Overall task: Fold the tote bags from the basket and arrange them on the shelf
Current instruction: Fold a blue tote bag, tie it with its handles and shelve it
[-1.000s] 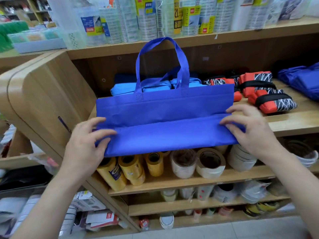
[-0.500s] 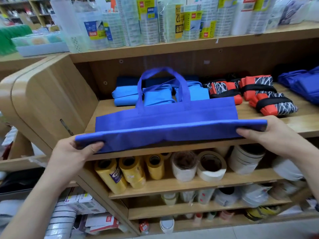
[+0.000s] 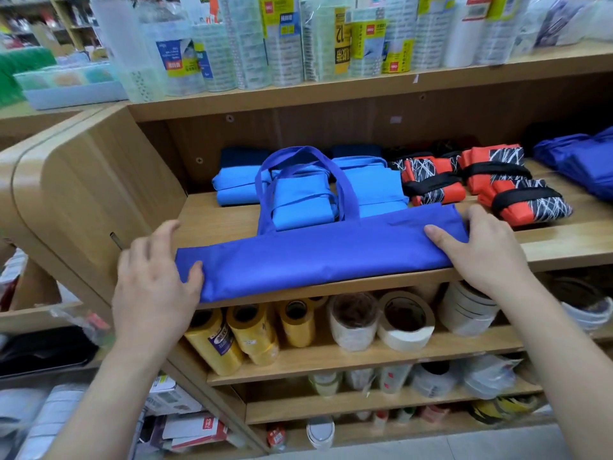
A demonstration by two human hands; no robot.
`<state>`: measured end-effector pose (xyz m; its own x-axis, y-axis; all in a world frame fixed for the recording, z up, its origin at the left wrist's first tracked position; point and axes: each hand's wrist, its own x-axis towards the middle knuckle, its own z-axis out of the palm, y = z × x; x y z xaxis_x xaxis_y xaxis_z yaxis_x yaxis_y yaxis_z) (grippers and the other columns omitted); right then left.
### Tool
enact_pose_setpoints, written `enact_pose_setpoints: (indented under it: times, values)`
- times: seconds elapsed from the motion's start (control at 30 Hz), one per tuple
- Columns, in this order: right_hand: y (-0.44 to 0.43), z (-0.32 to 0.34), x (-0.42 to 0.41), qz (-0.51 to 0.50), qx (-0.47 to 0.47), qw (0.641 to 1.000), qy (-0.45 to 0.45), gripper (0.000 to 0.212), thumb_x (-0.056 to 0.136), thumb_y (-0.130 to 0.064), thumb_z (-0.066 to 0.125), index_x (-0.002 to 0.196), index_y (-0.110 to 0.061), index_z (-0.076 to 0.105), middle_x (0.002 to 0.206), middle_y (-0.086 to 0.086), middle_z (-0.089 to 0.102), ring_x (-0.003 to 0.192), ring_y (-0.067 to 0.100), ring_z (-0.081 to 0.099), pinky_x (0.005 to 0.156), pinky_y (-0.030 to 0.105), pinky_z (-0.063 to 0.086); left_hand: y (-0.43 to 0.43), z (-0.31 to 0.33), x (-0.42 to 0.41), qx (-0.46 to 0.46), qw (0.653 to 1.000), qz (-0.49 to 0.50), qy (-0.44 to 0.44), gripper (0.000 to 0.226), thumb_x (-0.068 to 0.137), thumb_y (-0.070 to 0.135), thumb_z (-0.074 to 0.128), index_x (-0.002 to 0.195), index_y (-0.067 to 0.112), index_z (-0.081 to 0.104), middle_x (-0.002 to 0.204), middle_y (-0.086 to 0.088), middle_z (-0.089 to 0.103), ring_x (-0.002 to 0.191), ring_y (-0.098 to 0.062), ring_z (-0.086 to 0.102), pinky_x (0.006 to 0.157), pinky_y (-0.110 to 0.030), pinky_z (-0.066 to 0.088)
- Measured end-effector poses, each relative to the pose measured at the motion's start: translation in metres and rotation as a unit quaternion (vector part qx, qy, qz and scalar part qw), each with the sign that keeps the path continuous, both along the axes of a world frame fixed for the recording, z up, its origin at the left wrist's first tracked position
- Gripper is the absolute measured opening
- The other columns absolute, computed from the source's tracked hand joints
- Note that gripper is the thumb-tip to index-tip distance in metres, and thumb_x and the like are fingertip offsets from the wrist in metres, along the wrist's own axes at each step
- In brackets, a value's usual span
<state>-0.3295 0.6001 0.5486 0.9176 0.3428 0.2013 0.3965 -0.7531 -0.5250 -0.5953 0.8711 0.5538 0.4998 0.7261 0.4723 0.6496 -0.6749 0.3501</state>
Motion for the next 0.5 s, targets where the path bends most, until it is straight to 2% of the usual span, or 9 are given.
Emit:
enact_pose_setpoints:
  times: [0.03, 0.1, 0.17, 0.23, 0.3, 0.37, 0.43, 0.5]
  values:
    - [0.001, 0.002, 0.000, 0.006, 0.019, 1.000, 0.016, 0.051, 0.088, -0.051, 0.061, 0.119, -0.011, 0.051, 0.116, 0.013, 0.060, 0.111, 0.037, 0.052, 0.089, 0.045, 0.042, 0.003, -0.002, 0.001, 0.045, 0.997, -0.059, 0.033, 0.043, 0.091, 0.024, 0.058, 0.133, 0.020, 0.054, 0.124, -0.014, 0.054, 0.114, -0.037, 0.046, 0.094, -0.049, 0.041]
    - [0.004, 0.005, -0.001, 0.020, 0.089, 0.994, 0.053, 0.045, 0.090, -0.042, 0.065, 0.120, -0.015, 0.047, 0.109, 0.004, 0.056, 0.107, 0.030, 0.053, 0.089, 0.041, 0.041, 0.006, -0.005, 0.005, 0.027, 0.980, -0.163, 0.115, 0.043, 0.093, 0.040, 0.042, 0.129, 0.025, 0.060, 0.134, -0.009, 0.055, 0.122, -0.032, 0.047, 0.102, -0.043, 0.038]
    - [0.005, 0.005, -0.001, 0.025, 0.156, 0.984, 0.081, 0.044, 0.090, -0.035, 0.068, 0.125, -0.016, 0.047, 0.106, -0.002, 0.051, 0.102, 0.021, 0.051, 0.091, 0.037, 0.041, 0.003, -0.008, 0.007, -0.034, 0.968, -0.188, 0.159, 0.053, 0.091, 0.056, 0.029, 0.127, 0.031, 0.059, 0.138, 0.001, 0.055, 0.126, -0.024, 0.048, 0.104, -0.039, 0.038]
    - [0.006, 0.004, 0.000, 0.023, 0.224, 0.970, 0.091, 0.048, 0.089, -0.030, 0.070, 0.130, -0.018, 0.049, 0.113, -0.003, 0.055, 0.103, 0.017, 0.055, 0.093, 0.034, 0.045, 0.003, -0.008, 0.007, -0.037, 0.970, -0.182, 0.159, 0.052, 0.086, 0.062, 0.031, 0.118, 0.033, 0.060, 0.129, 0.009, 0.060, 0.120, -0.019, 0.051, 0.096, -0.038, 0.042]
    - [0.007, 0.006, 0.000, 0.039, 0.297, 0.949, 0.094, 0.049, 0.088, -0.025, 0.073, 0.132, -0.017, 0.052, 0.117, -0.003, 0.061, 0.106, 0.014, 0.059, 0.093, 0.031, 0.047, 0.002, -0.004, 0.004, -0.035, 0.971, -0.174, 0.161, 0.044, 0.083, 0.059, 0.037, 0.110, 0.034, 0.060, 0.116, 0.014, 0.063, 0.109, -0.019, 0.054, 0.088, -0.039, 0.046]
    - [0.006, 0.009, 0.002, 0.072, 0.329, 0.939, 0.075, 0.048, 0.088, -0.021, 0.073, 0.132, -0.013, 0.056, 0.120, -0.002, 0.064, 0.110, 0.013, 0.061, 0.100, 0.035, 0.049, 0.001, 0.001, 0.003, -0.011, 0.971, -0.172, 0.166, 0.030, 0.084, 0.046, 0.046, 0.105, 0.031, 0.062, 0.110, 0.011, 0.065, 0.104, -0.025, 0.057, 0.085, -0.044, 0.049]
    - [0.004, 0.020, -0.001, 0.118, 0.323, 0.938, 0.038, 0.040, 0.090, -0.018, 0.071, 0.128, -0.016, 0.059, 0.117, -0.001, 0.067, 0.108, 0.012, 0.063, 0.099, 0.037, 0.050, -0.005, 0.006, 0.006, 0.067, 0.968, -0.194, 0.148, 0.029, 0.085, 0.034, 0.048, 0.106, 0.023, 0.065, 0.117, 0.000, 0.063, 0.109, -0.031, 0.055, 0.091, -0.047, 0.048]
    - [0.001, 0.040, -0.007, 0.180, 0.323, 0.929, 0.002, 0.029, 0.092, -0.012, 0.067, 0.118, -0.023, 0.061, 0.107, -0.005, 0.068, 0.096, 0.003, 0.064, 0.086, 0.025, 0.054, -0.020, 0.019, 0.013, 0.113, 0.957, -0.256, 0.078, 0.039, 0.088, 0.036, 0.050, 0.120, 0.017, 0.061, 0.138, -0.006, 0.052, 0.128, -0.029, 0.046, 0.107, -0.042, 0.038]
